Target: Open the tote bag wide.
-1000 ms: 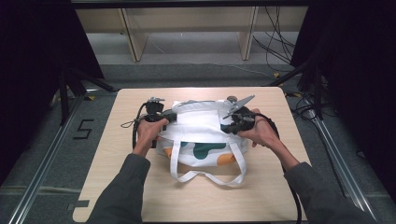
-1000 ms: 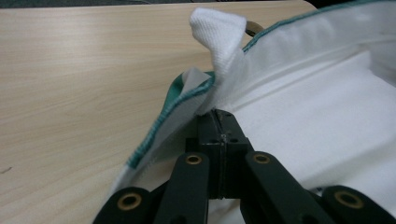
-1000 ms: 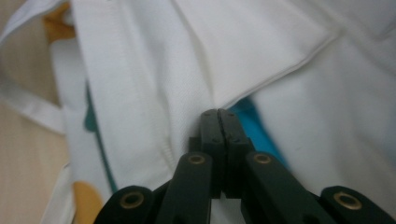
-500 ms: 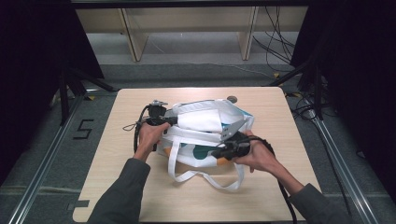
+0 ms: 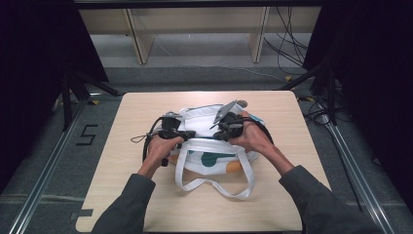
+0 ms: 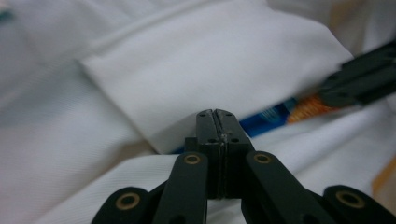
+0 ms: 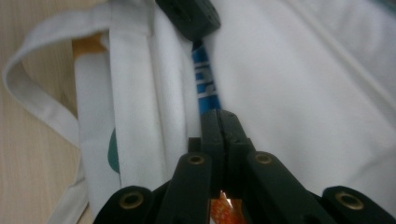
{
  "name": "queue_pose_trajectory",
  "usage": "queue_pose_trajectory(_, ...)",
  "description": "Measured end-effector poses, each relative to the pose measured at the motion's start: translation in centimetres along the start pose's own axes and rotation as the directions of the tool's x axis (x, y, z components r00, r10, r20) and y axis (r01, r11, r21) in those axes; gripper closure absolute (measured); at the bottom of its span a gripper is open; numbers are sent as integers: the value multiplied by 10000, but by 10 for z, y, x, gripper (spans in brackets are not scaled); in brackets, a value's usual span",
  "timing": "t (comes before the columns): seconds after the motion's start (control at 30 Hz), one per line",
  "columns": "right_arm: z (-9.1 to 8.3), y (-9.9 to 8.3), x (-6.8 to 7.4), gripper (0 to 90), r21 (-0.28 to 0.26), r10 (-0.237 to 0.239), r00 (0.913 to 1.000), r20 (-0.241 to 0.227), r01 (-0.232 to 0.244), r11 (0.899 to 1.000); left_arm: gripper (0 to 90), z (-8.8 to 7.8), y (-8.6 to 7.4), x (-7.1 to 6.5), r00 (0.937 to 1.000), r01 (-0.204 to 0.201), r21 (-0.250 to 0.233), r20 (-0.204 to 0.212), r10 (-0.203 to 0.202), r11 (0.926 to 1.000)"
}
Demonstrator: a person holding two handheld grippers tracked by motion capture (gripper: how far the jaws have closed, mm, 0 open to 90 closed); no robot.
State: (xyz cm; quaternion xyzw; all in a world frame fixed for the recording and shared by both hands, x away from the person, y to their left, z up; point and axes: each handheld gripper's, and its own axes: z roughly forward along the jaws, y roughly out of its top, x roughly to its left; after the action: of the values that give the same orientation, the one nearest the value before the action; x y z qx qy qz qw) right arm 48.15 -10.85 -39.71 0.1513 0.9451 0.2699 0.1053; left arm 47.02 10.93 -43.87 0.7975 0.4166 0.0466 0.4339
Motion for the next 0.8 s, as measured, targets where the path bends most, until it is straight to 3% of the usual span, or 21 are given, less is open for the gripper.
queue_pose_trajectory(0.03,6,2,1,900,405,-71,10000,67,69,9992,890,0,-2,-5,9995,-313,185,-44,314,9993)
queue_pose_trajectory(0.07,19,4,0,900,1057,-556,9970,536,497,9932,894,0,-4,-9,9988,-490,236,-44,491,9985)
queue_pose_trajectory(0.1,19,4,0,900,1057,-556,9970,536,497,9932,894,-1,-7,-12,9985,-536,208,119,534,9983)
queue_pose_trajectory(0.13,23,4,-2,900,1201,-727,9928,956,610,9909,895,-2,-13,-15,9988,-412,177,263,407,9990)
queue_pose_trajectory(0.2,27,7,-12,900,1088,-592,9859,1568,423,9932,895,-6,-23,-20,9979,-459,191,467,450,9988)
queue_pose_trajectory(0.27,31,6,-29,900,901,109,9790,2037,-298,9955,895,-10,-35,-23,9959,-625,338,680,601,9975)
queue_pose_trajectory(0.33,34,7,-46,900,852,727,9735,2169,-931,9920,895,-16,-50,-27,9944,-485,201,946,464,9986)
queue_pose_trajectory(0.43,40,10,-68,900,1010,1159,9605,2530,-1454,9842,895,-23,-65,-31,9918,-408,-18,1214,407,9992)
queue_pose_trajectory(0.5,49,6,-83,900,1146,1803,9516,2489,-2138,9701,895,-22,-75,-34,9872,-501,420,1532,431,9979)
queue_pose_trajectory(0.53,57,1,-91,900,1288,2257,9435,2428,-2620,9564,894,-19,-80,-37,9866,-908,951,1444,765,9913)
queue_pose_trajectory(0.57,67,-9,-103,900,1564,2629,9282,2631,-3099,9378,883,-16,-86,-39,9883,-1263,1189,1009,1146,9848)
queue_pose_trajectory(0.6,72,-15,-108,900,1553,3069,9197,2447,-3496,9239,870,-13,-93,-39,9876,-1499,1452,686,1412,9780)
queue_pose_trajectory(0.63,72,-15,-108,900,1553,3069,9197,2447,-3496,9239,870,-13,-98,-39,9931,-1017,1189,709,937,9877)
queue_pose_trajectory(0.67,74,-19,-112,900,1553,3230,9224,2116,-3580,9207,867,-17,-100,-38,9945,-676,780,853,609,9947)
queue_pose_trajectory(0.73,67,-11,-109,900,1554,2721,9430,1914,-3028,9403,867,-31,-95,-39,9933,-655,228,970,630,9976)
queue_pose_trajectory(0.77,63,-8,-107,900,1515,2722,9435,1891,-3019,9412,867,-43,-84,-42,9931,-812,-170,830,823,9966)
queue_pose_trajectory(0.8,63,-8,-107,900,1515,2722,9435,1891,-3019,9412,866,-43,-84,-42,9931,-812,-170,830,823,9966)
